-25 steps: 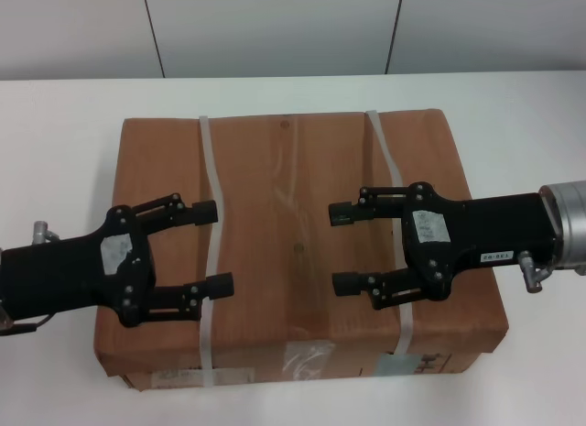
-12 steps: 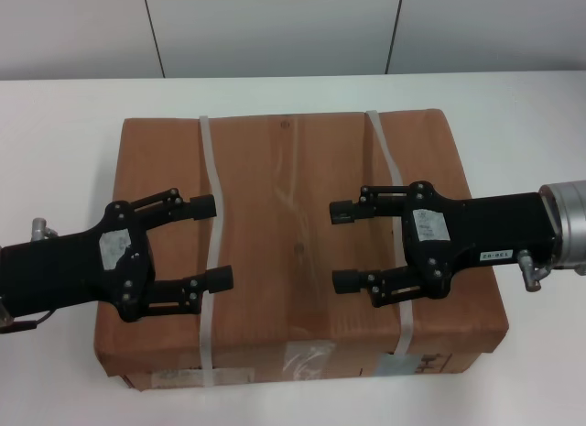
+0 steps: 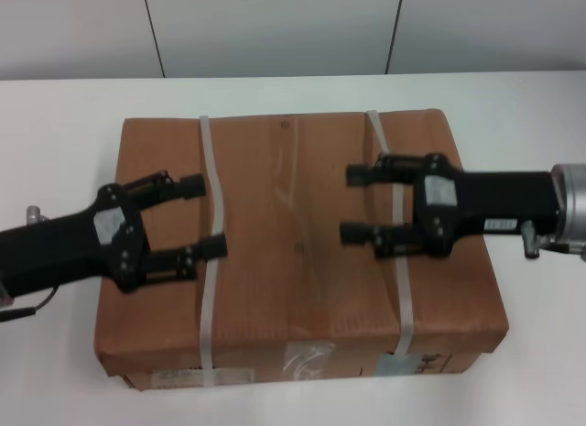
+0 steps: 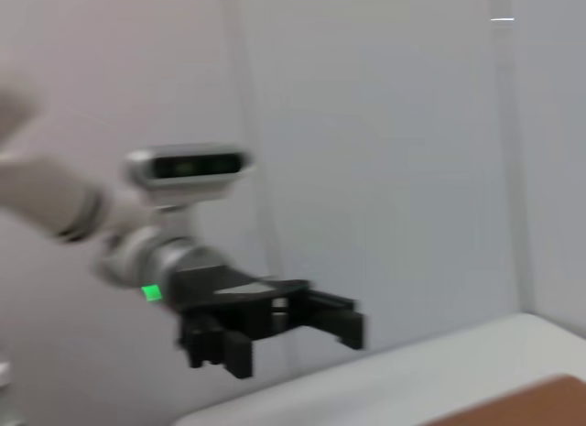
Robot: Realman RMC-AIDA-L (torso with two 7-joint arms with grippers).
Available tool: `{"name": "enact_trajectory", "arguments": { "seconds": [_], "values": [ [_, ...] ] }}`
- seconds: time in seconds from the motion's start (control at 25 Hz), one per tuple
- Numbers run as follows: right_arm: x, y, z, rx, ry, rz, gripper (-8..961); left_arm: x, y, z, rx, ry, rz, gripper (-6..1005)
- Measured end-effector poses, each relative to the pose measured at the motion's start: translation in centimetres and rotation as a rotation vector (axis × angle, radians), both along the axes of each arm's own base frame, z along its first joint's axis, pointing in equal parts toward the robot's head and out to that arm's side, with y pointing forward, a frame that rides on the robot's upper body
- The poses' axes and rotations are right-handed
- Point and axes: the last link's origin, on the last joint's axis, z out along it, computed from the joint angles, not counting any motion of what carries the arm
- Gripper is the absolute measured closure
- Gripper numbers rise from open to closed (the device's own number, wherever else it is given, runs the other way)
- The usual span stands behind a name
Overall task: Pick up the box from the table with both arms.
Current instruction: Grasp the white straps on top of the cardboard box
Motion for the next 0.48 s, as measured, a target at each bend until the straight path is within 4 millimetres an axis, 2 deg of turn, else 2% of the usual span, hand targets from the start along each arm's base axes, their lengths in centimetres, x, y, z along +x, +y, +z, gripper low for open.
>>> {"name": "enact_trajectory", "arguments": {
  "seconds": [0.12, 0.28, 0.48],
  "values": [
    [1.1, 1.2, 0.6, 0.053, -0.003, -0.141, 129, -0.5, 1.0, 0.1, 0.002, -0.008, 0.111, 136],
    [3.4, 3.0, 1.0, 0.1, -0.029, -0.397, 130, -2.1, 2.6, 0.0, 0.016, -0.015, 0.342, 136],
    [6.0, 3.5, 0.4, 0.101, -0.045, -0.646, 131, -3.6, 3.2, -0.8, 0.019, 0.002, 0.498, 137]
  ]
}}
